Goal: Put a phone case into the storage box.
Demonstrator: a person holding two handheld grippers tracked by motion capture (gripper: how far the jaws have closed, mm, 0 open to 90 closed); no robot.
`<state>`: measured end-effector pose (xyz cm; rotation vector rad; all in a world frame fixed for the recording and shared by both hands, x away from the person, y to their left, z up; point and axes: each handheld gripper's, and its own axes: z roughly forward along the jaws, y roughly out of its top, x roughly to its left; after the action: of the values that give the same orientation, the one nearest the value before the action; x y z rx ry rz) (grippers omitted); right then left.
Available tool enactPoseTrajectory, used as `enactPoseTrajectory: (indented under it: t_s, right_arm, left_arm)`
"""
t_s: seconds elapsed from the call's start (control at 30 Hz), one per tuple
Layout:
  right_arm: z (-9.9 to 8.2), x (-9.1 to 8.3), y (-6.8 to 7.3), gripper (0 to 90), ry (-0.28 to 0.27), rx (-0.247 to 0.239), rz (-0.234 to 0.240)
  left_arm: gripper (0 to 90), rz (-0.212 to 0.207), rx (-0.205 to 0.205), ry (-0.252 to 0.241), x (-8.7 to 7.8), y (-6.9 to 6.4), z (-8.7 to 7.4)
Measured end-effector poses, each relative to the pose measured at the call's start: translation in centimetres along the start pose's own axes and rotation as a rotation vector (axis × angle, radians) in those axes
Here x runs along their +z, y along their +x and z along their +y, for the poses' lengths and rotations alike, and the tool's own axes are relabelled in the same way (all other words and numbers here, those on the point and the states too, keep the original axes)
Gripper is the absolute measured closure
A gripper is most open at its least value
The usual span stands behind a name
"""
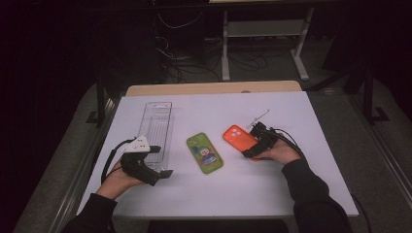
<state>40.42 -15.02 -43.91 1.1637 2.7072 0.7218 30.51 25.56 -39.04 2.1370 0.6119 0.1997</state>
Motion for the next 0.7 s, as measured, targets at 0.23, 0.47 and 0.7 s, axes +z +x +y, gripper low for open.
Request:
enactPoseTrajectory:
  t_s: [0.23,0.47,0.7]
  right_arm:
    - [-0.32,-0.08,0.56,11.3,0.004,-0.029,-0.041]
    - [-0.54,-0.18,0.68,14.5,-0.008,-0.032,-0.048]
    - [-0.56,-0.25,0.85,15.3,-0.005,-0.022,-0.056]
  left_arm:
    - [0.0,0.002,0.005,-0.002,-0.03,-0.02,0.03]
    - [0.0,0.001,-0.004,0.006,-0.11,-0.12,0.02]
    - [0.0,0.000,-0.007,0.005,-0.13,-0.14,0.04]
